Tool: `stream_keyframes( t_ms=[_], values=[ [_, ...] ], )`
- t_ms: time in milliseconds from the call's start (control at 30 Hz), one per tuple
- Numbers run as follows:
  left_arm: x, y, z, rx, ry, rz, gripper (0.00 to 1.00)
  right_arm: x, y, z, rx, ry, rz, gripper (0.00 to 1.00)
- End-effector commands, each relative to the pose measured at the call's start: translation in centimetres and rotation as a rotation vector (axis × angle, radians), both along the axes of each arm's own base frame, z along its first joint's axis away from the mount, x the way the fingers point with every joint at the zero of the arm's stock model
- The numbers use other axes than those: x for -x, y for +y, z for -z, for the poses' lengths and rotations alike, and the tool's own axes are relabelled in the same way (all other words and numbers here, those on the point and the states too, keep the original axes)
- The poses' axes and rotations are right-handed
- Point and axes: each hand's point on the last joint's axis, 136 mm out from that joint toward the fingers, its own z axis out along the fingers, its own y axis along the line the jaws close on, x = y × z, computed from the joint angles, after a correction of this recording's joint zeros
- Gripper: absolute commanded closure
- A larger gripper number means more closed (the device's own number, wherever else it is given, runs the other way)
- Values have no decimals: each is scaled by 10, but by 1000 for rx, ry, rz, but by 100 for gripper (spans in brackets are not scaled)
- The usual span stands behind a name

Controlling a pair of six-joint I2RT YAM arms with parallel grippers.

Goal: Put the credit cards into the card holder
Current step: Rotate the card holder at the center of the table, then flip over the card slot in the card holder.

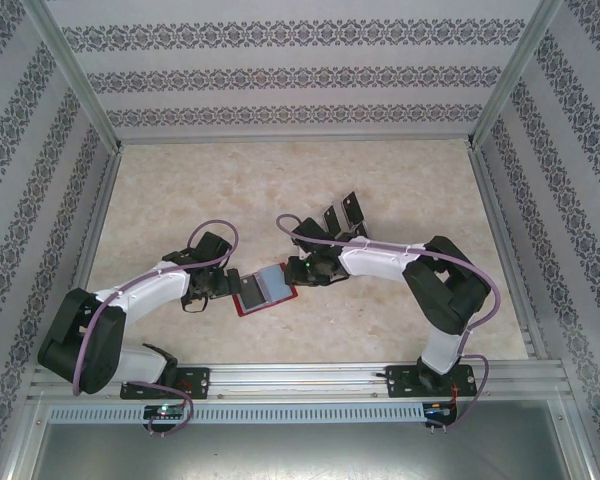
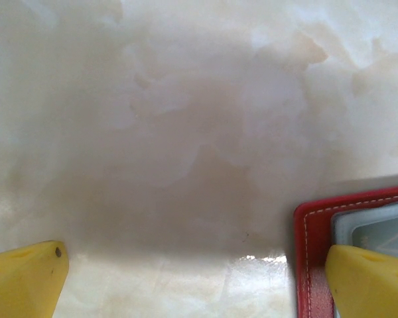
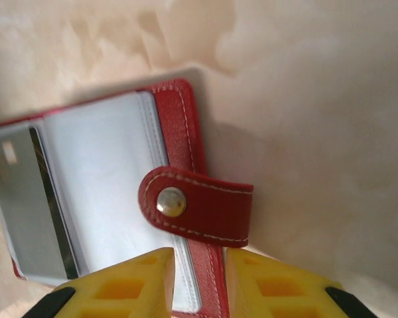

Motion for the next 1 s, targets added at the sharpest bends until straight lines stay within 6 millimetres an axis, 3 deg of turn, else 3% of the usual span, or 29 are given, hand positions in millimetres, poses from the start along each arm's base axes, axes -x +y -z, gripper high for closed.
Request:
stream_keyframes(
  t_ms=[0, 233, 400, 767, 967],
  values=[
    [-2, -4, -6, 11, -19, 14, 0, -6, 4, -13, -14, -56, -9, 72],
    [1, -3, -6, 15, -22, 10, 0, 9, 5, -44, -62, -94, -13, 72],
    [2, -3, -8, 28, -32, 3, 0, 17, 18, -59, -81, -119, -47, 71],
    [15, 7, -9, -5, -15, -24, 0, 35, 67, -33, -108, -56, -153, 71],
    [23, 11, -6, -12, 4, -34, 0, 43, 79, -18, -105, -28, -182, 69]
  ],
)
